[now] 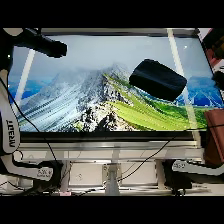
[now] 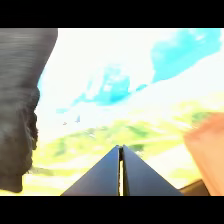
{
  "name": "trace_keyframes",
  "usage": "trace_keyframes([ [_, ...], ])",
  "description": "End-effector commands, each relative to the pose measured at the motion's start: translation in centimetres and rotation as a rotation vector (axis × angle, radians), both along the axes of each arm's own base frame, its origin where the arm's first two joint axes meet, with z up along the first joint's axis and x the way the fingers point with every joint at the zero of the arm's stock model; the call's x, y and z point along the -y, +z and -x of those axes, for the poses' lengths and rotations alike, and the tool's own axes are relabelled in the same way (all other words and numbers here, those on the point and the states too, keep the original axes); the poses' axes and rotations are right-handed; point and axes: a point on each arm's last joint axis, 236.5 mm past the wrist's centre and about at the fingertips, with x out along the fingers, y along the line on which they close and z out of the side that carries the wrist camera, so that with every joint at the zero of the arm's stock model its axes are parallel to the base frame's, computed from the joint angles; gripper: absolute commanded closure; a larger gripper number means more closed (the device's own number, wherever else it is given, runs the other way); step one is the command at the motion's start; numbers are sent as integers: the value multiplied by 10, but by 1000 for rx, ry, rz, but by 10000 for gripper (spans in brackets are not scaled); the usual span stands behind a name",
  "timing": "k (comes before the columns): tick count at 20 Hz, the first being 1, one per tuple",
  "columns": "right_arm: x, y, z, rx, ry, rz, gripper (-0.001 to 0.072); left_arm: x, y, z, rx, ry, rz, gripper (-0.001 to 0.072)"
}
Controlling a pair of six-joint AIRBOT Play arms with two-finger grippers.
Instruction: Fold the clothes and pants, and hang the long-sleeved shirts on hangers.
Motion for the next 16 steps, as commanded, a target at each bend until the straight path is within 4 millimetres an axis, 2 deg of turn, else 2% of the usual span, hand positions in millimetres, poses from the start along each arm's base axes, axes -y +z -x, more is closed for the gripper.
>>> trace_keyframes([
  [1, -6, 7, 32, 126, 37, -85, 662, 0, 0, -1, 1, 0, 0, 684],
  [2, -21, -4, 33, 199, 41, -168, 662, 0, 0, -1, 1, 1, 0, 685],
  [5, -71, -30, 12, 461, -20, -462, 653, 0, 0, -1, 2, 1, 0, 685],
  [6, -76, -42, 6, 488, -71, -503, 474, 0, 0, -1, 3, 1, 1, 685],
  [7, -79, -55, 0, 497, -117, -522, 160, 0, 0, -1, 3, 1, 1, 685],
  [8, -85, -68, -6, 488, -160, -556, 74, 0, 0, -1, 3, 1, 1, 684],
  [10, -106, -90, -21, 444, -173, -641, 72, 0, 0, -1, 4, 1, 0, 685],
  [12, -125, -104, -47, 469, -189, -729, 71, 0, 0, -1, 4, 1, 1, 685],
  [14, -132, -124, -67, 484, -236, -757, 71, 0, 0, -1, 3, 1, 1, 685],
  [16, -132, -152, -74, 444, -272, -753, 71, 0, 0, -1, 6, -5, -3, 685],
])
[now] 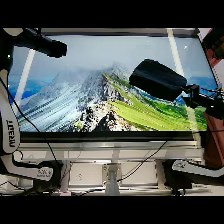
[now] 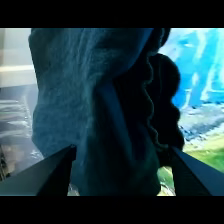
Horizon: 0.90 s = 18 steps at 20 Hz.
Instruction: Fold the clothes and pants, and hang the long-sleeved shirts on hangers.
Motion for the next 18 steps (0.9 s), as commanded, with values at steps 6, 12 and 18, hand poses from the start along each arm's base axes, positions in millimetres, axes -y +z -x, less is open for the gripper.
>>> trace_keyframes([
  [6, -30, -44, -80, 12, -10, -147, 22, 0, 0, 0, 7, -21, -14, 684],
  [12, -102, -64, -139, -43, 12, -191, 219, 0, 0, 0, 7, -21, -14, 685],
  [18, -117, 2, -174, 160, 149, -54, 660, 0, 0, 0, 7, -20, -14, 684],
])
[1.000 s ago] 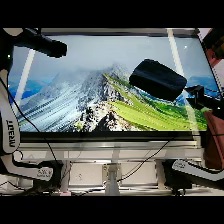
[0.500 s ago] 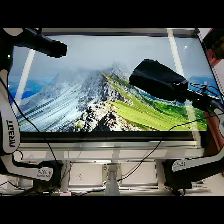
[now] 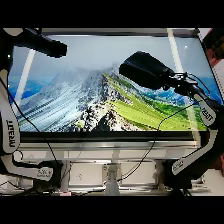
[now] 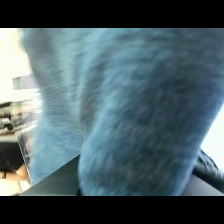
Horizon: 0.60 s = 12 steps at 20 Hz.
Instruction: Fold the clothes and pants, and hang the long-sleeved shirts on hangers.
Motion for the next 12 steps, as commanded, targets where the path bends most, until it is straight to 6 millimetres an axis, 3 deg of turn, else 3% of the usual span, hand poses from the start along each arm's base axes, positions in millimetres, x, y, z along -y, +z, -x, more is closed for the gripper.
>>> trace_keyframes([
  [1, -3, 62, -22, 166, 65, 87, 661, 0, 0, 0, 0, 0, -1, 684],
  [4, 29, 158, -24, 330, 16, 213, 661, 0, 0, 0, 0, 0, -1, 684],
  [7, 78, 239, 2, 394, -98, 313, 661, 0, 0, 0, 0, 0, 0, 684],
  [9, 121, 269, 36, 349, -184, 425, 661, 0, 0, 0, 0, 0, 0, 684],
  [10, 143, 274, 58, 294, -219, 485, 661, 0, 0, 0, 0, 0, 0, 684],
  [12, 195, 263, 118, 89, -278, 620, 662, 0, 0, 0, 0, 0, -1, 684],
])
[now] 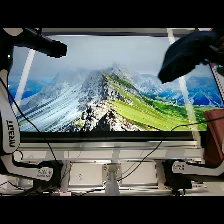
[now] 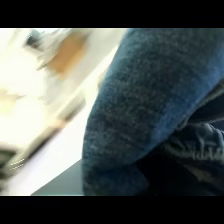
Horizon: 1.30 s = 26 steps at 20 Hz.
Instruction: Fold the clothes and pants, and hang the long-sleeved shirts on hangers.
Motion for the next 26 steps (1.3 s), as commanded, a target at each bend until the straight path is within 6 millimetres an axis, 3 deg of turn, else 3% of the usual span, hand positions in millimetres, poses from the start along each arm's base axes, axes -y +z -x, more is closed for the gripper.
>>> trace_keyframes([
  [1, 94, -9, 107, -312, -259, 189, 661, 0, 0, 0, 0, 0, 0, 684],
  [4, 167, -28, 226, -626, -501, 256, 661, 0, 0, 0, 0, 0, -1, 684],
  [6, 193, -36, 292, -779, -622, 233, 661, 0, 0, 0, 0, 0, -1, 684],
  [10, 224, -48, 416, -1083, -851, 186, 661, 0, 0, 0, 0, 0, -1, 684],
  [13, 233, -62, 473, -1175, -958, 112, 660, 0, 0, 0, 0, 0, 0, 684],
  [18, 183, -145, 549, -1425, -865, -155, 654, 0, 0, 0, 0, 0, 0, 684],
  [19, 175, -158, 559, -1447, -854, -192, 568, 0, 0, 0, 0, 0, 0, 684],
  [20, 169, -170, 566, -1465, -824, -208, 359, 0, 0, 0, 0, 0, 0, 684],
  [21, 164, -177, 570, -1477, -781, -210, 99, 0, 0, 0, 0, 0, -1, 684],
  [22, 162, -181, 570, -1485, -740, -197, 18, 0, 0, 0, 0, 0, 0, 684],
  [26, 163, -185, 542, -1370, -724, -237, 35, 0, 0, 0, 0, 0, 0, 684],
])
